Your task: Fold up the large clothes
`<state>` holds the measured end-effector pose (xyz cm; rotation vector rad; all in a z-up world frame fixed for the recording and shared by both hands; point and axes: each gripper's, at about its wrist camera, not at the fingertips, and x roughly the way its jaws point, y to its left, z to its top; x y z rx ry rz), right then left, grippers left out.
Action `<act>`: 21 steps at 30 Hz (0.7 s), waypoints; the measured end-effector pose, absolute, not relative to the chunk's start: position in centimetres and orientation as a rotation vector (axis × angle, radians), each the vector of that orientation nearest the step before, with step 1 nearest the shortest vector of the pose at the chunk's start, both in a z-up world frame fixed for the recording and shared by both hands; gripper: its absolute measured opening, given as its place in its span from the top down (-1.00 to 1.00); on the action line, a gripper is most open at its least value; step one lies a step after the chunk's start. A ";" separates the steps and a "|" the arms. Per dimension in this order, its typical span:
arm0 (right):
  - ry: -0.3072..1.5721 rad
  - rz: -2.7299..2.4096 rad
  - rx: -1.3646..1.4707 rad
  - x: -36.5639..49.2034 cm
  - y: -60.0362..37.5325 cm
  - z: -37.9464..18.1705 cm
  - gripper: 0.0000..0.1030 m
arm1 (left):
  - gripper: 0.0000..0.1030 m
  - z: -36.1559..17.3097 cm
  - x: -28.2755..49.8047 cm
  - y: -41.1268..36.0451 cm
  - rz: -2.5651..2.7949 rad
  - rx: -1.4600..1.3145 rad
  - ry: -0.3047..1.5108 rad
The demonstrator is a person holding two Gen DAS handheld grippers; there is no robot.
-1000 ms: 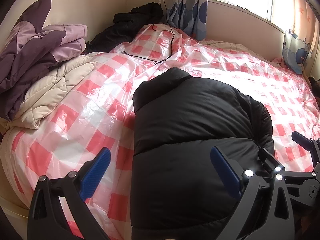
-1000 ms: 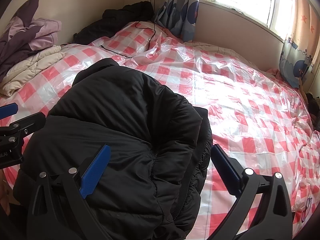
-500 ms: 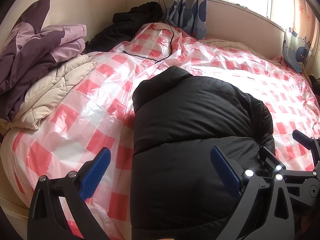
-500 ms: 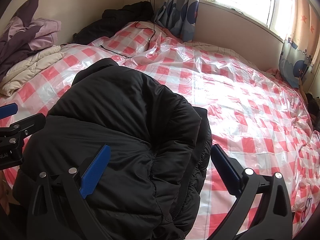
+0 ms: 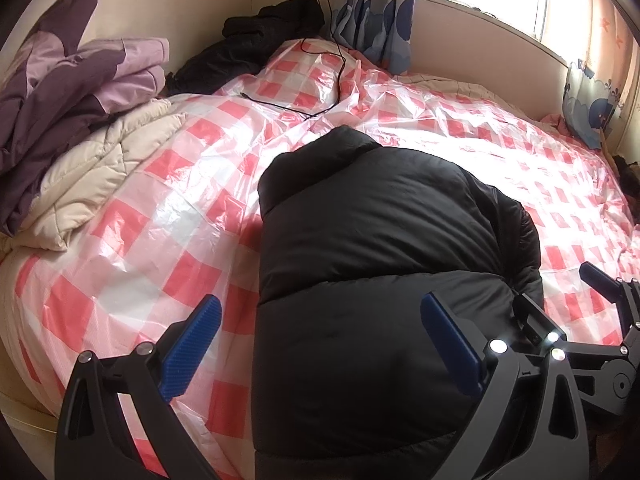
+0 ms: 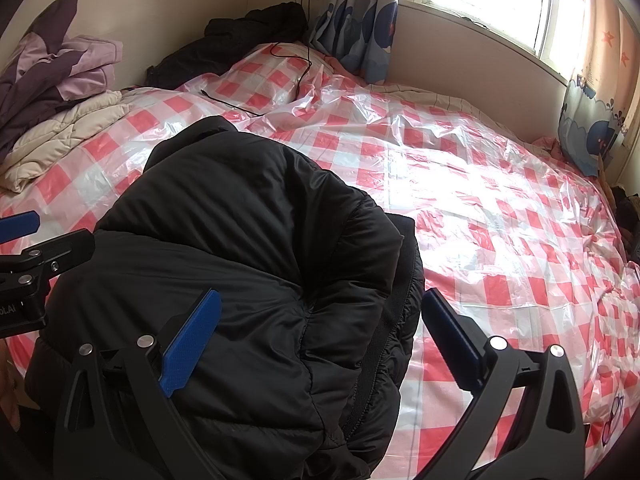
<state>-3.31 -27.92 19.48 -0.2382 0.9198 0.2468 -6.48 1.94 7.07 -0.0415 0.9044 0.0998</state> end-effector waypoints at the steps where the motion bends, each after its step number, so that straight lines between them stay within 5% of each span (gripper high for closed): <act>1: 0.920 0.246 -0.239 -3.3 -27.9 19.5 -0.88 | -0.86 7.0 -6.4 1.8 0.102 -0.037 0.904; 21: 0.926 0.251 -0.238 -3.3 -28.2 19.3 -0.88 | -0.85 8.0 -7.5 1.9 -0.004 -0.101 0.827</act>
